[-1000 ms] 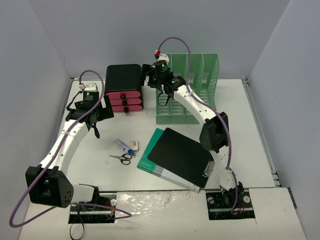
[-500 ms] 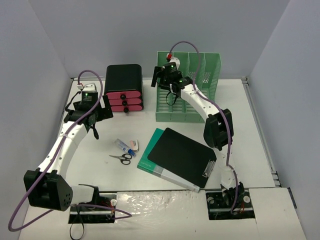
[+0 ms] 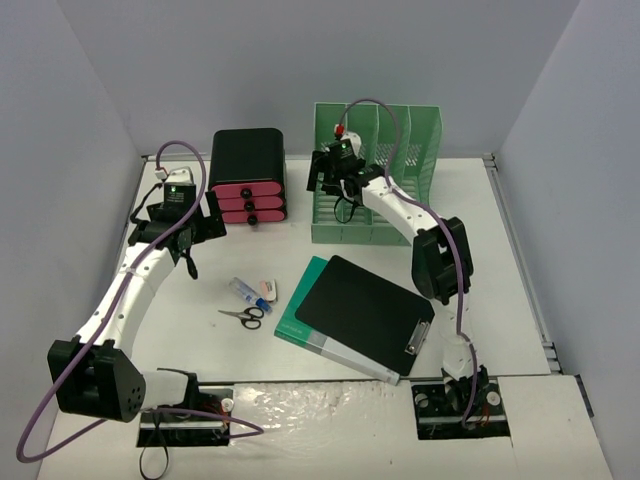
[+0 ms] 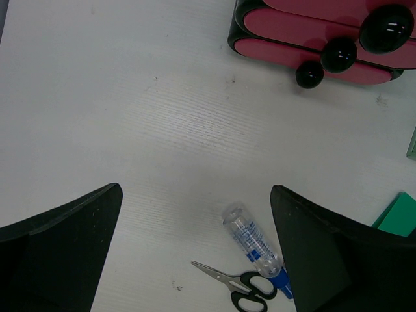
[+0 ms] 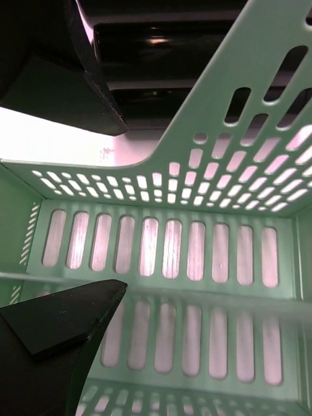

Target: Organize the desk

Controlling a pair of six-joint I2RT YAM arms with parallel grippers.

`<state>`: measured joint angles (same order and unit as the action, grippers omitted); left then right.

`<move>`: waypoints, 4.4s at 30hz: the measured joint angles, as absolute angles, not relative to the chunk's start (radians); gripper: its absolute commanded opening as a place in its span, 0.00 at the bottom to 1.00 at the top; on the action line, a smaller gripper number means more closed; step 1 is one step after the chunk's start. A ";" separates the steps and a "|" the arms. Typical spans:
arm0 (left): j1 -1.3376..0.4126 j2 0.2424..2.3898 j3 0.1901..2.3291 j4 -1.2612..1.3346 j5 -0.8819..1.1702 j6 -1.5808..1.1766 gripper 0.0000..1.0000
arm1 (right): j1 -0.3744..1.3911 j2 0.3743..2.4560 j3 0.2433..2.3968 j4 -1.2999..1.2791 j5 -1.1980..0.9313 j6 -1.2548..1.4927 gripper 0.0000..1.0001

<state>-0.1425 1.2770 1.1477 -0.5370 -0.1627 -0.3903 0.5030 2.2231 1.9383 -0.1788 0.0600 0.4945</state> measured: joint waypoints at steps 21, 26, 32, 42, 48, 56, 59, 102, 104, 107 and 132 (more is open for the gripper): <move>-0.142 1.279 1.148 -0.538 -0.163 -0.371 0.97 | 0.405 2.162 1.777 -0.183 0.142 0.523 0.91; -0.142 1.282 1.148 -0.540 -0.165 -0.370 0.97 | 0.379 2.144 1.758 -0.183 0.142 0.524 0.91; -0.142 1.285 1.148 -0.541 -0.165 -0.370 0.97 | 0.337 2.124 1.731 -0.184 0.144 0.523 0.91; -0.142 1.290 1.148 -0.541 -0.165 -0.369 0.97 | 0.292 2.114 1.719 -0.184 0.146 0.516 0.92; -0.142 1.290 1.148 -0.541 -0.165 -0.368 0.97 | 0.279 2.137 1.780 -0.197 0.140 0.500 0.92; -0.142 1.290 1.148 -0.542 -0.165 -0.368 0.97 | 0.277 2.194 1.915 -0.181 0.101 0.489 0.92; -0.142 1.290 1.148 -0.542 -0.165 -0.367 0.97 | 0.282 2.196 1.914 -0.176 0.099 0.490 0.92; -0.142 1.315 1.140 -0.490 -0.135 -0.385 0.97 | 0.577 2.243 2.224 -0.273 -0.091 0.520 0.95; -0.142 1.319 1.139 -0.484 -0.133 -0.386 0.97 | 0.577 2.270 2.263 -0.268 -0.109 0.521 0.94; -0.142 1.329 1.133 -0.471 -0.129 -0.391 0.97 | 0.577 2.308 2.301 -0.249 -0.137 0.527 0.94; -0.142 1.377 1.099 -0.284 -0.012 -0.428 0.97 | 0.574 2.460 2.326 -0.027 -0.356 0.686 0.93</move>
<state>-0.1425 1.3773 1.0988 -0.2841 -0.0118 -0.4283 0.5736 2.4604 2.3259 -0.0267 -0.3558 0.6862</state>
